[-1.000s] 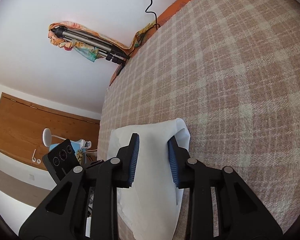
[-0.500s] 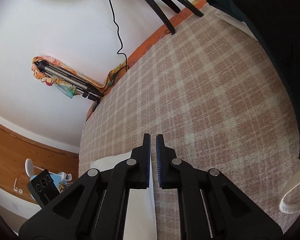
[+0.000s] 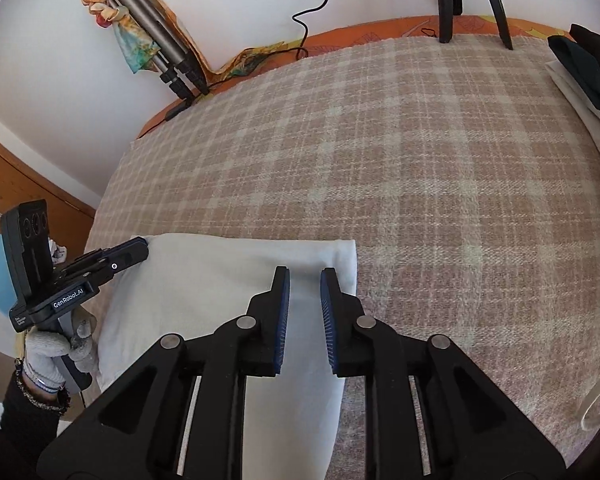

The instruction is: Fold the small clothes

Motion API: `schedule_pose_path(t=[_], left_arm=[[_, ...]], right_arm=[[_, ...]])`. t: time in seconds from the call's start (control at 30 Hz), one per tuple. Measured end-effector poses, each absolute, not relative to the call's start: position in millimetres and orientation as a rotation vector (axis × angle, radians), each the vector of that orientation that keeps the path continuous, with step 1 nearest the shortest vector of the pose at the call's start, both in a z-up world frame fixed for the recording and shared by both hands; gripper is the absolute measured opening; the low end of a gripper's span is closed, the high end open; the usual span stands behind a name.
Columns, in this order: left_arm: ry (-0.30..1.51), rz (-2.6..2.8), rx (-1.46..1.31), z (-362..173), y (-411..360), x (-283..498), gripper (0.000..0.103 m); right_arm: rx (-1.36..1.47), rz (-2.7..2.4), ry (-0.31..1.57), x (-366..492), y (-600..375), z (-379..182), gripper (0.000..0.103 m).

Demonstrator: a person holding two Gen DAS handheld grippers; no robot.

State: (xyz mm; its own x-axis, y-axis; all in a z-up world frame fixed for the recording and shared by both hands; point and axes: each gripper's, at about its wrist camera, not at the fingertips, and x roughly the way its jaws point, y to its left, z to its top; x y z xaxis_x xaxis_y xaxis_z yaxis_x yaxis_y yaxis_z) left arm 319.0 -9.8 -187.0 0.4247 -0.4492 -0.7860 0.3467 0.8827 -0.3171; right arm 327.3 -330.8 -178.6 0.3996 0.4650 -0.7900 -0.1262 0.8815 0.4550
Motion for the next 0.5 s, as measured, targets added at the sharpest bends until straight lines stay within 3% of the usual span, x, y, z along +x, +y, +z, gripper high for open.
schedule_pose_path(t=[0.23, 0.3, 0.33, 0.37, 0.5], left_arm=[[0.988, -0.454, -0.126, -168, 14, 313, 0.016], [0.993, -0.466, -0.177, -161, 25, 312, 0.028], [0.999, -0.467, -0.205, -158, 30, 312, 0.044], [0.999, -0.47, -0.235, -155, 35, 311, 0.049], [1.013, -0.511, -0.335, -146, 50, 307, 0.049]], right_arm=[[0.384, 0.275, 1.111, 310, -370, -161, 0.02], [0.41, 0.288, 1.092, 298, -380, -144, 0.031], [0.41, 0.296, 1.078, 291, -385, -134, 0.039], [0.409, 0.305, 1.068, 284, -388, -124, 0.042], [0.425, 0.346, 1.03, 256, -405, -78, 0.043]])
